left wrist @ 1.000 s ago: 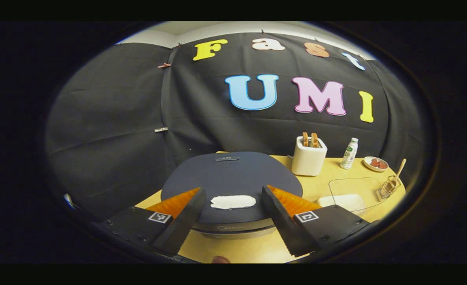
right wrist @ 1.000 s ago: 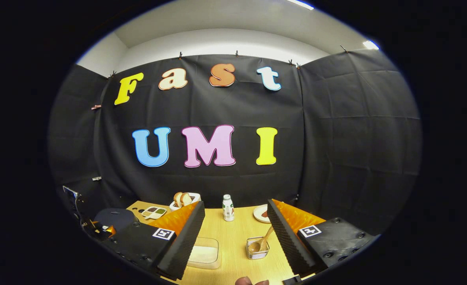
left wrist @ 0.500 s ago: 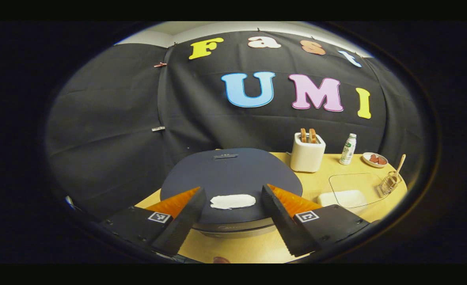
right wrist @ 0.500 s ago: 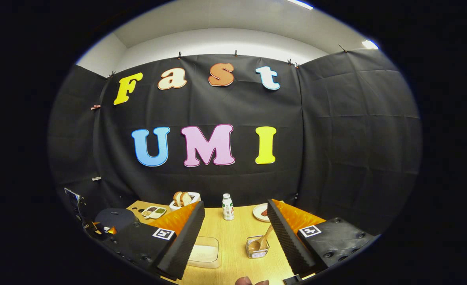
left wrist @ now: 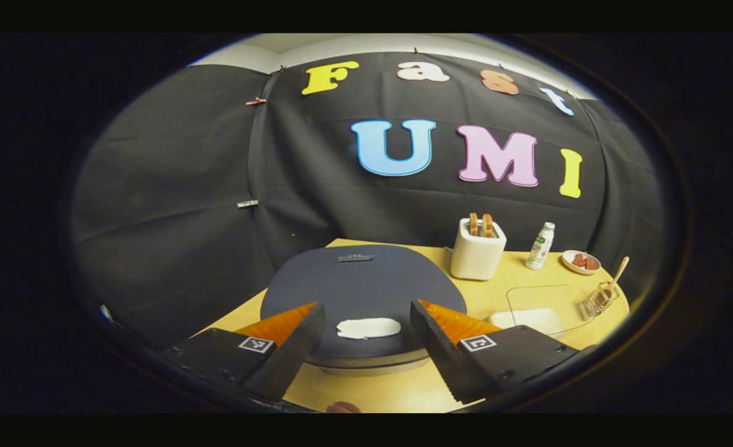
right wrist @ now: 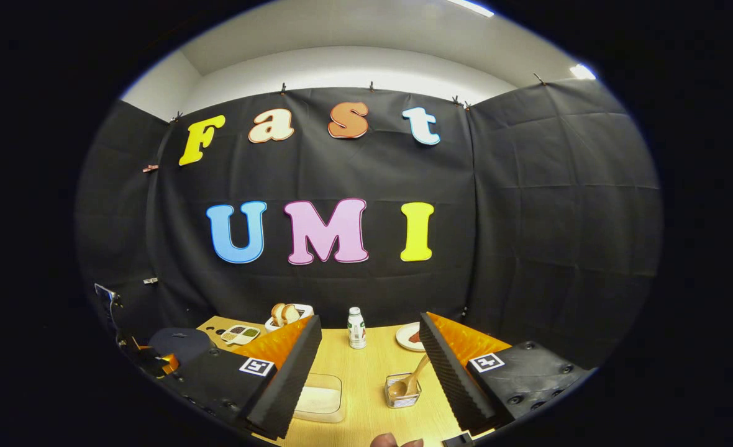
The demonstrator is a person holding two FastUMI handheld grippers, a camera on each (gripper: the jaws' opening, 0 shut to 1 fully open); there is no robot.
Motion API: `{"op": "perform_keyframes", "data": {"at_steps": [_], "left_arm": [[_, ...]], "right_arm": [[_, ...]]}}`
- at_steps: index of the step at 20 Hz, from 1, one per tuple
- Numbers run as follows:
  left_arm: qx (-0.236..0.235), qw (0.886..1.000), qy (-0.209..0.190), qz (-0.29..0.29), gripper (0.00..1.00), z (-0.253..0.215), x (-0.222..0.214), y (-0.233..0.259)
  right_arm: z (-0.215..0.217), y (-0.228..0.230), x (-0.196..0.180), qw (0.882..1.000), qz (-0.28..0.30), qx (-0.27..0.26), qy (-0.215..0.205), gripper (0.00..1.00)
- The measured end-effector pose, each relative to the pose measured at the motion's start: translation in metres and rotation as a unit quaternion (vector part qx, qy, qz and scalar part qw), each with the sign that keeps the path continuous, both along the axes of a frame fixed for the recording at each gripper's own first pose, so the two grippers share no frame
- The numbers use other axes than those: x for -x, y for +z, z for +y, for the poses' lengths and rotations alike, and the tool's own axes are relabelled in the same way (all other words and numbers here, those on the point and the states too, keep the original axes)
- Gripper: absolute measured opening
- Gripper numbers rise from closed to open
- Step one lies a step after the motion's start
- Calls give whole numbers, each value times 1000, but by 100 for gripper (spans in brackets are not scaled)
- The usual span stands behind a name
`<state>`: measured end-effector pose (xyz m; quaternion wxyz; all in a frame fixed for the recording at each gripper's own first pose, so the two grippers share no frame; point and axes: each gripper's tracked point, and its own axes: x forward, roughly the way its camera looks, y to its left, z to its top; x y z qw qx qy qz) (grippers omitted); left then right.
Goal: Close the left gripper, press the button to open the rice cooker; take a wooden spoon from the chopstick holder with the right hand, scoop a spoonful of rice and pour it into the rice cooker, then put the wooden spoon back into the chopstick holder.
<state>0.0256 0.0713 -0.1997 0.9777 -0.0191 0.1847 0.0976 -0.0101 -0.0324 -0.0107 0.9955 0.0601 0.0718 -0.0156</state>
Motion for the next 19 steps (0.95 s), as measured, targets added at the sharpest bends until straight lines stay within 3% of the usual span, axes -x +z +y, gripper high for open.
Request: {"op": "perform_keyframes", "data": {"at_steps": [11,19], "left_arm": [[3,993,-88,-83,93,-65,-6,109],[41,981,-143,-121,93,-120,11,168]], "right_arm": [[6,4,-7,1000,-3,4,8,98],[2,7,-8,1000,-9,4,4,98]]}}
